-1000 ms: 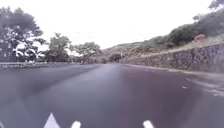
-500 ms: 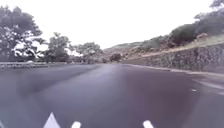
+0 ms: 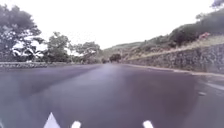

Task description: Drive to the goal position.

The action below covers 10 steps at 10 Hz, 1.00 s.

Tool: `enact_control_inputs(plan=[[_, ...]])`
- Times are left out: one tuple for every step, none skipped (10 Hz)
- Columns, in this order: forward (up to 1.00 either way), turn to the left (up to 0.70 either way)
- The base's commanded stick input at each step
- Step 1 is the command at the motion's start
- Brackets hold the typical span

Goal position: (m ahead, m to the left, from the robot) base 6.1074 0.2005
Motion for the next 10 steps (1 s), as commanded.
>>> enact_control_inputs(plan=[[0.70, 0.00], [0.70, 0.00], [0.70, 0.00], [0.70, 0.00], [0.70, 0.00], [0.70, 0.00], [0.70, 0.00], [0.70, 0.00], [0.70, 0.00], [0.70, 0.00]])
